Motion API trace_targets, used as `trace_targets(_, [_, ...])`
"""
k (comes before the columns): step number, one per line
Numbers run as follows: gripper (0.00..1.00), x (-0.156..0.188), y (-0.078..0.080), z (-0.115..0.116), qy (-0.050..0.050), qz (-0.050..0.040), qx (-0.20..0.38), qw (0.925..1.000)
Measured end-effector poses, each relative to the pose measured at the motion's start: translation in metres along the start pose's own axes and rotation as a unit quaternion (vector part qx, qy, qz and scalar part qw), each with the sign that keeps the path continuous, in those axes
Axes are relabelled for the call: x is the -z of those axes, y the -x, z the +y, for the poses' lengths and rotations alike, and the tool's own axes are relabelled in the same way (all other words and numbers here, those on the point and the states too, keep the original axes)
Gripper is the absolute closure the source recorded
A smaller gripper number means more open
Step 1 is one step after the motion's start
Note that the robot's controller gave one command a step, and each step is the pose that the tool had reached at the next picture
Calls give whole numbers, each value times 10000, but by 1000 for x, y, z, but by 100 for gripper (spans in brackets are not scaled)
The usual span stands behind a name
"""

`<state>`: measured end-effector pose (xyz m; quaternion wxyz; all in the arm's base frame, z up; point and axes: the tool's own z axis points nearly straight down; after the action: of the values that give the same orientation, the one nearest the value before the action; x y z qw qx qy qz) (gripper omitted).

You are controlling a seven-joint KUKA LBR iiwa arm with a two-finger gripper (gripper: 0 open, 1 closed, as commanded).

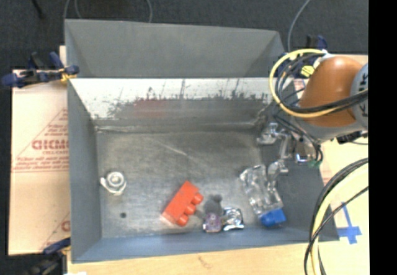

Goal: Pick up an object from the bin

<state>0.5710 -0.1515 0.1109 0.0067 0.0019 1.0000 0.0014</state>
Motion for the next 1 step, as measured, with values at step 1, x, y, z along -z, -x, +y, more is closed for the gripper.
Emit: trace_targets(1, [0, 0, 0, 0, -5, -11, 105, 9999])
